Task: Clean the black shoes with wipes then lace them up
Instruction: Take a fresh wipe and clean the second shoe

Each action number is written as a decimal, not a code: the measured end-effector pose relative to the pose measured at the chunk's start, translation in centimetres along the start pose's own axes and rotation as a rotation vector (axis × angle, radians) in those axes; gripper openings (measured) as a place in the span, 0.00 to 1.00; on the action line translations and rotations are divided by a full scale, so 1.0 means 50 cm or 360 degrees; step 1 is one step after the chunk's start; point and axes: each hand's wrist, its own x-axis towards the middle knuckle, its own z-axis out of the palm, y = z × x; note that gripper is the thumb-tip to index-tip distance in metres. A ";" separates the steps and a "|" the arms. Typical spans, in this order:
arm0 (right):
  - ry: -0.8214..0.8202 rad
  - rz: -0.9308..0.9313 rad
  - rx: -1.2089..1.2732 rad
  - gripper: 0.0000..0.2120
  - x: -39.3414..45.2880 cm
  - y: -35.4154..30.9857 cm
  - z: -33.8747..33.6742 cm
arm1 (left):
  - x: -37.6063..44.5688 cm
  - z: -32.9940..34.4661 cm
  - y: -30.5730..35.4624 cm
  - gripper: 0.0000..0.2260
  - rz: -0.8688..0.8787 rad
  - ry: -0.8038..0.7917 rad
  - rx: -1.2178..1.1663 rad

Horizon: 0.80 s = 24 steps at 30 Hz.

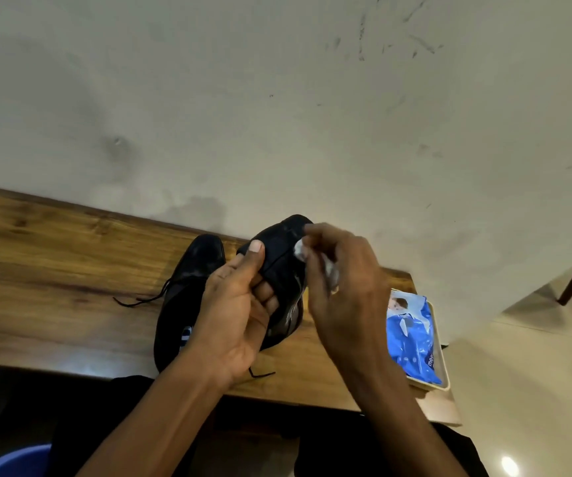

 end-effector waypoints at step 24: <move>-0.0085 -0.0037 0.0430 0.12 -0.046 -0.049 0.067 | 0.012 -0.031 0.008 0.23 0.0294 0.0261 0.0404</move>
